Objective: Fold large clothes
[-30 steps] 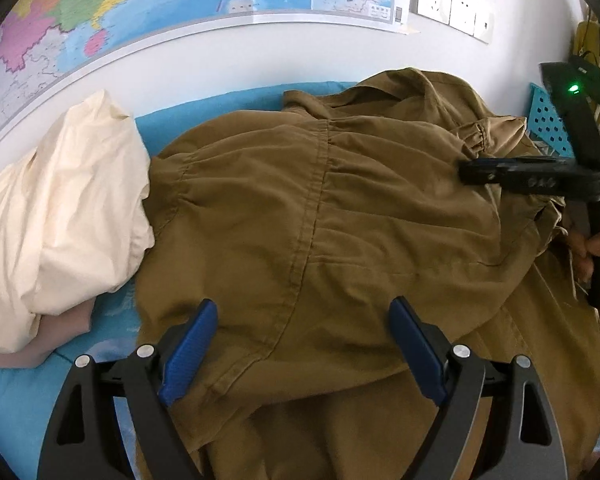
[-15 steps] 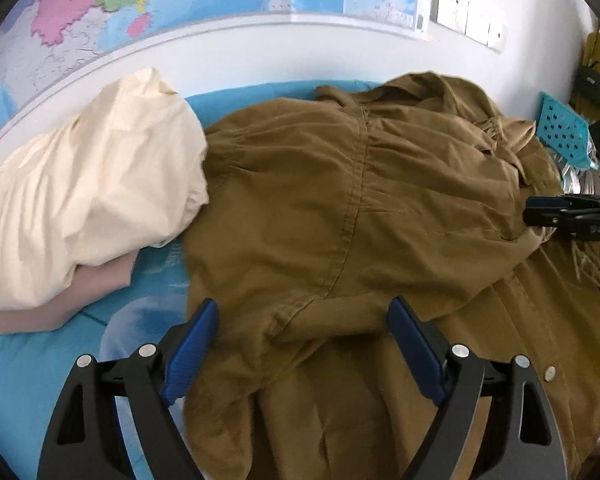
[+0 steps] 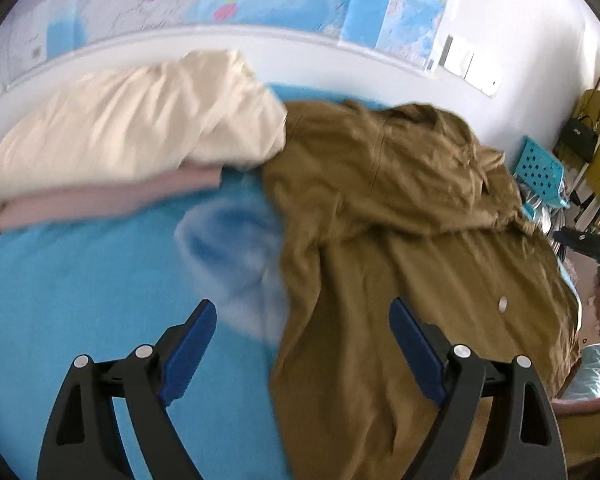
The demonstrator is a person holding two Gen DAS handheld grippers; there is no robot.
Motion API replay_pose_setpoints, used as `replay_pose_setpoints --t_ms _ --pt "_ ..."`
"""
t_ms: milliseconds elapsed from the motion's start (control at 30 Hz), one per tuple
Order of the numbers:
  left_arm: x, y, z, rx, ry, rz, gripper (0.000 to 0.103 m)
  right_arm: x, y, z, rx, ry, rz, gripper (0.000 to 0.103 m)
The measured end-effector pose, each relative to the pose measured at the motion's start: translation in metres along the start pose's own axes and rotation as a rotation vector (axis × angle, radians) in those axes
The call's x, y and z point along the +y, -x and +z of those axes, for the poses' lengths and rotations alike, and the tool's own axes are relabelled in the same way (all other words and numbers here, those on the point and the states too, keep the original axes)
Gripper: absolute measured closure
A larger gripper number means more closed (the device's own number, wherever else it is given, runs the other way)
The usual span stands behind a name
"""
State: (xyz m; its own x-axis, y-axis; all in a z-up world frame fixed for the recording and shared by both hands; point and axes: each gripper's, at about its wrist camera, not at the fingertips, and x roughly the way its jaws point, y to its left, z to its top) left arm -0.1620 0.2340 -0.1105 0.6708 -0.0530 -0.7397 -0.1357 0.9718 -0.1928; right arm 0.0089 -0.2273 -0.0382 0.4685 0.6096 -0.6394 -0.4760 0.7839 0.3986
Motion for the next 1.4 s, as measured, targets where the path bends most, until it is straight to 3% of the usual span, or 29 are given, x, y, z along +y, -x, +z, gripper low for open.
replay_pose_setpoints --t_ms 167,233,400,467,567,633,700,833,933,1033,1100,1133,1167,1233,1267,1300,1367,1400 --pt "0.005 -0.002 -0.033 0.081 0.041 -0.057 0.017 -0.035 0.033 -0.032 -0.004 -0.102 -0.002 0.018" --pt "0.003 0.003 -0.042 0.076 0.032 -0.065 0.017 -0.046 0.039 -0.046 0.008 -0.130 -0.017 0.017" --pt "-0.005 0.013 -0.058 0.100 0.013 -0.134 0.010 -0.058 0.033 -0.079 0.071 -0.174 0.044 0.016" --pt "-0.009 0.017 -0.064 0.112 0.003 -0.162 0.006 -0.056 0.035 -0.085 0.044 -0.174 0.069 0.012" --pt "-0.012 0.020 -0.069 0.129 0.008 -0.217 0.006 -0.054 0.034 -0.091 0.037 -0.198 0.166 0.011" --pt "-0.016 0.022 -0.073 0.147 0.009 -0.279 0.006 -0.047 0.033 -0.093 0.035 -0.175 0.175 0.011" --pt "-0.019 0.023 -0.076 0.155 0.022 -0.325 0.006 -0.047 0.033 -0.096 0.041 -0.201 0.280 0.013" --pt "-0.018 0.024 -0.084 0.166 0.117 -0.505 0.006 -0.042 0.030 -0.100 0.047 -0.201 0.375 0.015" --pt "-0.018 0.023 -0.086 0.150 0.142 -0.537 0.006 -0.041 0.028 -0.101 0.040 -0.213 0.421 0.015" --pt "-0.021 0.021 -0.084 0.134 0.164 -0.552 0.007 -0.043 0.030 -0.102 0.022 -0.234 0.520 0.015" --pt "-0.026 0.018 -0.083 0.112 0.158 -0.478 0.051 -0.042 0.030 -0.100 0.018 -0.234 0.502 0.024" --pt "-0.028 0.013 -0.081 0.124 0.141 -0.393 0.087 -0.044 0.031 -0.100 0.011 -0.248 0.513 0.031" --pt "-0.027 0.011 -0.080 0.135 0.136 -0.362 0.091 -0.047 0.033 -0.100 -0.005 -0.264 0.541 0.046" --pt "-0.021 0.012 -0.077 0.125 0.165 -0.399 0.091 -0.049 0.037 -0.098 -0.025 -0.267 0.561 0.053" --pt "-0.020 0.012 -0.077 0.128 0.164 -0.406 0.090 -0.046 0.036 -0.097 -0.004 -0.240 0.502 0.051" --pt "-0.020 0.012 -0.077 0.134 0.163 -0.418 0.086 -0.040 0.033 -0.098 0.029 -0.210 0.474 0.039" --pt "-0.015 0.009 -0.078 0.163 0.195 -0.487 0.049 -0.031 0.027 -0.101 0.074 -0.162 0.440 0.029" --pt "-0.014 0.007 -0.079 0.172 0.200 -0.506 0.047 -0.025 0.022 -0.102 0.106 -0.134 0.393 0.029"
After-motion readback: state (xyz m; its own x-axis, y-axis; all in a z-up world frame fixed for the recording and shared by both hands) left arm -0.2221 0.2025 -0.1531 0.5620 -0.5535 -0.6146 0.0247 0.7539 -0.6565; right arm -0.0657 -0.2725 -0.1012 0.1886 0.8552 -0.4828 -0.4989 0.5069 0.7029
